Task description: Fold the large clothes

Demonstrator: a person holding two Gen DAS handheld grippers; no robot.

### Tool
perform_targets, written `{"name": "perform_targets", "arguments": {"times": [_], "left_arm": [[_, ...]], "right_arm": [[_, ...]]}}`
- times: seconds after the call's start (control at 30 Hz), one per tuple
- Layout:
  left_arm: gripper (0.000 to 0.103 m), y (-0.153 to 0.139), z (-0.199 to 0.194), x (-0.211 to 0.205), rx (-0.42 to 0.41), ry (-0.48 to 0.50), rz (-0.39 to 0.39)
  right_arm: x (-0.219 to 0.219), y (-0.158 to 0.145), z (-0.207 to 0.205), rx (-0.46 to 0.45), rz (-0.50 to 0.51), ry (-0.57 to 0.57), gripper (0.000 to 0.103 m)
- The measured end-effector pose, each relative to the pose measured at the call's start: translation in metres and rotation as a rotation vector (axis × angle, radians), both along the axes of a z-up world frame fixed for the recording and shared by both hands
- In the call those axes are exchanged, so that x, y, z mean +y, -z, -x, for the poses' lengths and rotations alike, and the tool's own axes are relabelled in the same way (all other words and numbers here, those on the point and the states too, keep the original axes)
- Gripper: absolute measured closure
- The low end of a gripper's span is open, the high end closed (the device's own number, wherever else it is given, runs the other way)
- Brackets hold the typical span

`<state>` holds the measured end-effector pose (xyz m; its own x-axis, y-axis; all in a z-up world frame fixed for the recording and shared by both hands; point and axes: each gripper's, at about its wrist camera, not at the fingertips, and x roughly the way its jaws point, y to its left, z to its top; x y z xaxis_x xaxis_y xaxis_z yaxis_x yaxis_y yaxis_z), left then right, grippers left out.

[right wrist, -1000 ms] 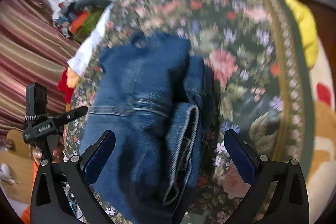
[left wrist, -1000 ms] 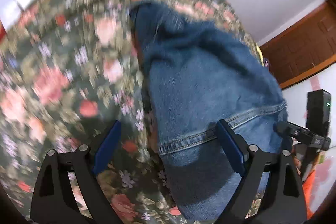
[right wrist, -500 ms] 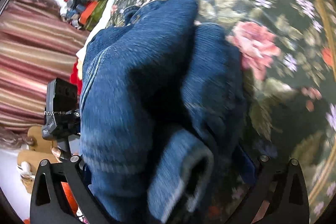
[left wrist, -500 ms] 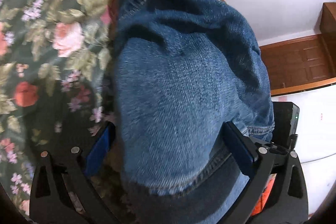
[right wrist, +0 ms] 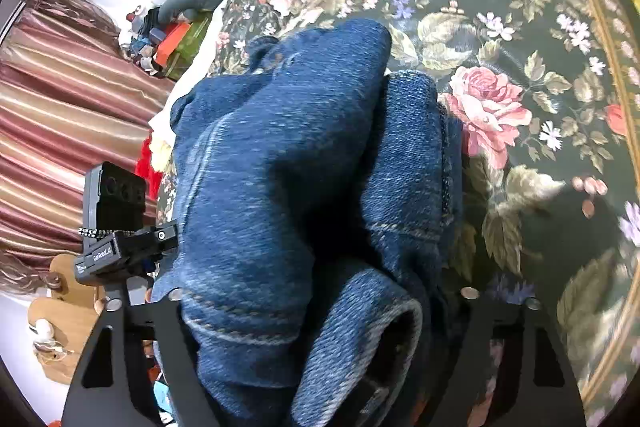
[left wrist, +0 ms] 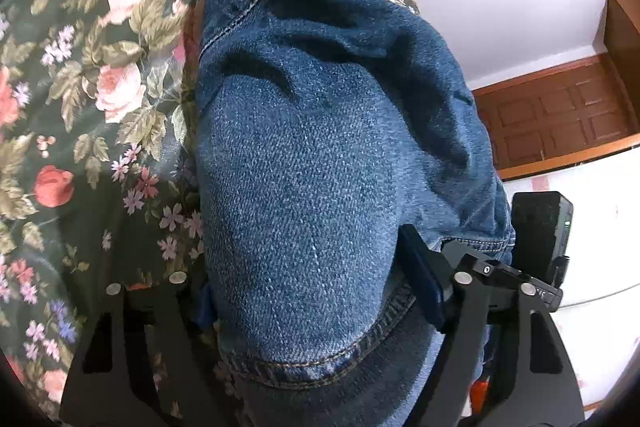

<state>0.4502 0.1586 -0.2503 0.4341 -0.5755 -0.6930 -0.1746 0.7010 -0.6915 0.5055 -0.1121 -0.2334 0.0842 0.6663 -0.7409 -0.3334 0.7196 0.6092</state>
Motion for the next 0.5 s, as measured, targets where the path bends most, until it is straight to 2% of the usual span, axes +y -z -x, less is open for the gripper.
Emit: {"name": "perform_targets", "arguments": {"times": [0.07,0.27,0.5], "left_arm": [[0.03,-0.014,0.009,-0.005,-0.019,0.012,-0.033],[0.034,-0.062,0.034,-0.009,-0.087,0.033,-0.12],[0.034,-0.107,0.077,0.012,-0.158,0.007,-0.122]], "right_arm": [[0.002,-0.012,0.01,-0.025,0.013,-0.012,0.038],[0.008,-0.042,0.038,-0.047,0.011,-0.015,0.043],[0.018,-0.092,0.071,-0.124,-0.005,-0.026,0.044]]}}
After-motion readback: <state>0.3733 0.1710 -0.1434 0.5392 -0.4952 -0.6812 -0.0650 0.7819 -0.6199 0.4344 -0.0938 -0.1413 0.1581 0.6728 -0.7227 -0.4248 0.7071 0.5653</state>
